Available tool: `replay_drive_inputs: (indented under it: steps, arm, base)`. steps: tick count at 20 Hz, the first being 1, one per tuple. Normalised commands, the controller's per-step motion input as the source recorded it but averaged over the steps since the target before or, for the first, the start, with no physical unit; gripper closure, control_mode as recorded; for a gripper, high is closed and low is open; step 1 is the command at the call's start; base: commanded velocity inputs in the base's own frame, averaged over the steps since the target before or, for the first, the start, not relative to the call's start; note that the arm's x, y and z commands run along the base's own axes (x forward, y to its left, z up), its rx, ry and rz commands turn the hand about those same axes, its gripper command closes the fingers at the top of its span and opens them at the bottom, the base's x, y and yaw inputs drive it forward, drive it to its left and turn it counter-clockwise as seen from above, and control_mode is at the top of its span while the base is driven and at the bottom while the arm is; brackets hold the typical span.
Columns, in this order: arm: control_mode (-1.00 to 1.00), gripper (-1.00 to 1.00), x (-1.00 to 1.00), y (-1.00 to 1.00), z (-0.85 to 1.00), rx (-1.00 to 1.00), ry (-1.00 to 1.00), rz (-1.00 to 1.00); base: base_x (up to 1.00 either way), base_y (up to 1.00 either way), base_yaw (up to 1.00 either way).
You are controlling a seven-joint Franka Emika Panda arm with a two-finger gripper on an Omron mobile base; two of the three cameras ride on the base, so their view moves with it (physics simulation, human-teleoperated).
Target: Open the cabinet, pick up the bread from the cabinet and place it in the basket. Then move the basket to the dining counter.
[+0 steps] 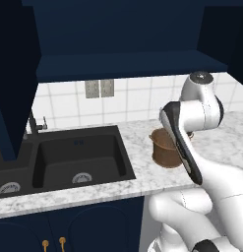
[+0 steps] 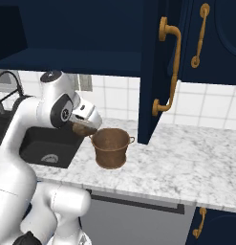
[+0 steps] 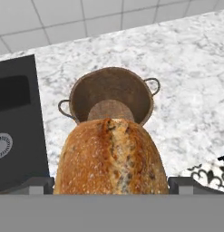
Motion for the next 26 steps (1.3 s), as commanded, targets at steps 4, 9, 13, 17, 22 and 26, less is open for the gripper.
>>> replay_drive_inputs:
  steps: [4,9,13,17,22,26]
  arm:
    - [-1.0,1.0,0.77,-0.25,-0.82,0.13,0.26,0.0]
    - [-1.0,1.0,0.77,-0.11,-0.5,0.18,0.23,0.04]
    - [-1.0,1.0,0.49,-0.02,-0.6,0.02,0.0,0.01]
    - [-1.0,1.0,0.34,-0.08,-0.75,-0.07,0.0,-0.01]
    - [-1.0,1.0,0.06,-0.14,-0.42,-0.06,-0.01,-0.02]
    - [-1.0,1.0,0.18,-0.36,-0.1,0.0,-0.02,0.0]
  base:
    - [0.0,0.0,0.0]
    - [0.0,0.0,0.0]
    - [0.0,0.0,0.0]
    - [0.0,0.0,0.0]
    - [0.0,0.0,0.0]
    - [0.0,0.0,0.0]
